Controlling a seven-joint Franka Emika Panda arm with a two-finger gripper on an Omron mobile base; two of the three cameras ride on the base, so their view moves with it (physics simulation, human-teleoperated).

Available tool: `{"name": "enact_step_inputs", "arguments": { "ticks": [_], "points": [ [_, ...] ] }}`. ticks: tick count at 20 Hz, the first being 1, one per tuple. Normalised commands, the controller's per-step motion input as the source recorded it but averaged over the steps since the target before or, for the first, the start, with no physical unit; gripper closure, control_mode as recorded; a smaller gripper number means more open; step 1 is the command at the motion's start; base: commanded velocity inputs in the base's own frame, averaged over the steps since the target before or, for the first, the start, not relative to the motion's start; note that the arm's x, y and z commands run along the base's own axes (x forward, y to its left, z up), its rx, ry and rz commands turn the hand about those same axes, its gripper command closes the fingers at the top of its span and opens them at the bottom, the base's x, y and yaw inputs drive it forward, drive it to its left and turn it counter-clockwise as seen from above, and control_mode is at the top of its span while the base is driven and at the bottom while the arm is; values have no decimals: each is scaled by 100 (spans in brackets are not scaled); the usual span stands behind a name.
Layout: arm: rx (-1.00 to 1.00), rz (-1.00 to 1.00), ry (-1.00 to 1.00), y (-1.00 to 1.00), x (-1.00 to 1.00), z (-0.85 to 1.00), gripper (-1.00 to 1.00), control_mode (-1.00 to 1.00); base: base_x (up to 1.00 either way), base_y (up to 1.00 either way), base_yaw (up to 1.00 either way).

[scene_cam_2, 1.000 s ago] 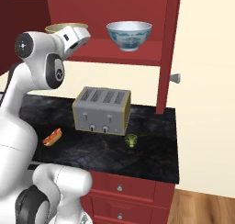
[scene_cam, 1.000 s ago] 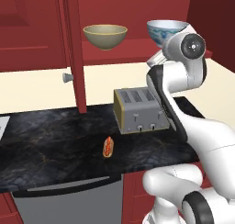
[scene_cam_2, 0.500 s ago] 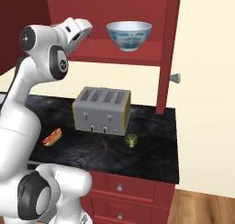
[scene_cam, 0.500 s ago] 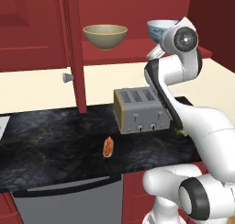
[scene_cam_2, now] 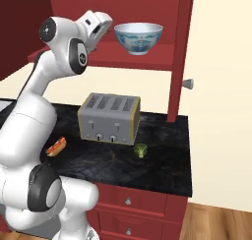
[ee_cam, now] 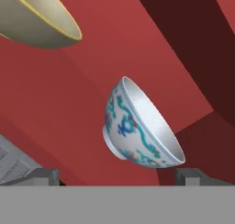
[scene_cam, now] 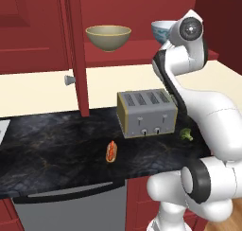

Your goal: Pick both bowls and place them on the counter. Then place the hot dog in one bowl and place the broccoli in the other bowl.

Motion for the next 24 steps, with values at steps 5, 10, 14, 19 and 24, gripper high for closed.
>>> {"name": "enact_step_inputs", "arguments": {
  "ticks": [5,10,14,19,24],
  "points": [
    [-6,0,1,-28,18,1,-100,-100,0,0,0],
    [0,0,0,-17,13,-6,-100,-100,0,0,0],
    [0,0,0,-11,18,-2,-100,-100,0,0,0],
    [0,0,0,0,22,0,-100,-100,0,0,0],
    [-2,-1,2,0,18,0,-100,-100,0,0,0]
  ]
}}
